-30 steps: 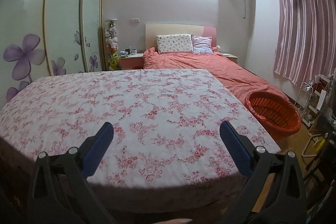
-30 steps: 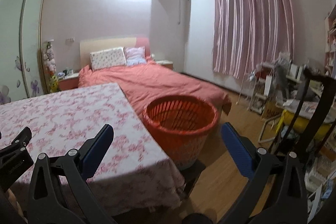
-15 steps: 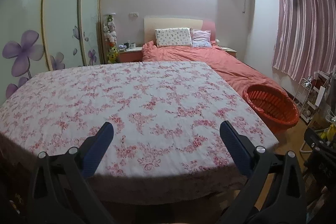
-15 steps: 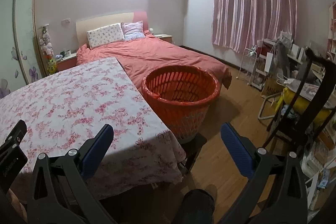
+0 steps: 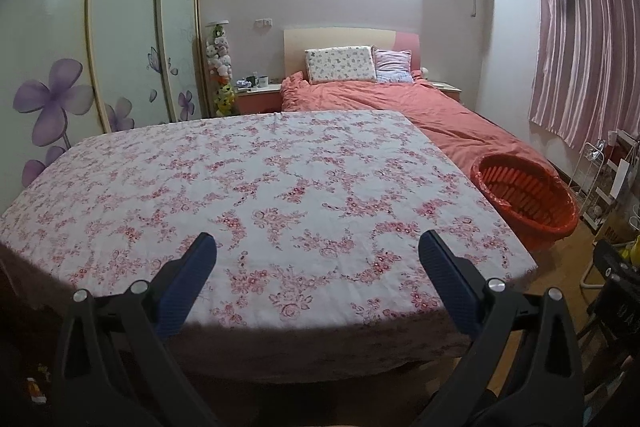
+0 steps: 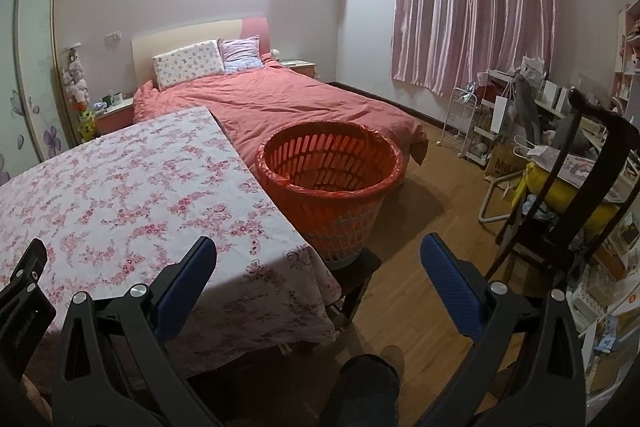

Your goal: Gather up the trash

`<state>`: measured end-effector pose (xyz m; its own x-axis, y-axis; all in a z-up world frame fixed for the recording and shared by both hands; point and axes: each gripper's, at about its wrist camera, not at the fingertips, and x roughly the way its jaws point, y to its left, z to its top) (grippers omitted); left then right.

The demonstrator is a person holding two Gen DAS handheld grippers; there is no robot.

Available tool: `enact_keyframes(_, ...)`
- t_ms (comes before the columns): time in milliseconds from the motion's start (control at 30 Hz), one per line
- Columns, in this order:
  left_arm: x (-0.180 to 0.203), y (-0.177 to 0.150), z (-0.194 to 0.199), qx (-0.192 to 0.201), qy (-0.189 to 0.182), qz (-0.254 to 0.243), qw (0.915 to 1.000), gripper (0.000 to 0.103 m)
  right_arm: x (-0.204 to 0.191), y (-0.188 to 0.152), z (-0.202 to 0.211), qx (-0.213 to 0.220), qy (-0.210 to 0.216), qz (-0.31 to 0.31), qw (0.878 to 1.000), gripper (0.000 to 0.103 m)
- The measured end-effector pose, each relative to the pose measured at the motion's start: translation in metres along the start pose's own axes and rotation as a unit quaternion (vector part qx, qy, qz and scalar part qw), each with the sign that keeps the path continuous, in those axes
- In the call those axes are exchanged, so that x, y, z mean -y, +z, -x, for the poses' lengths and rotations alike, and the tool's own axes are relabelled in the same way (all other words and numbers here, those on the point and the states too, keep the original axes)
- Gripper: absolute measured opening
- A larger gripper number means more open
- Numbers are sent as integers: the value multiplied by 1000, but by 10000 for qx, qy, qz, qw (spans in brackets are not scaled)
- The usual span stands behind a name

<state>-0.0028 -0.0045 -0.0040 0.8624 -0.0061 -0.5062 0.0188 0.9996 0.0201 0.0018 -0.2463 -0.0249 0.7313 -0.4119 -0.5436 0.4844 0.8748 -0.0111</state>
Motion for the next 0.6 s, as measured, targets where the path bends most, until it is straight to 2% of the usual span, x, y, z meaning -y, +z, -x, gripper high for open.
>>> enact_keyframes(600, 9, 5, 11, 91, -241, -37, 9997, 99, 1, 1, 3, 38, 104, -15, 9999, 101)
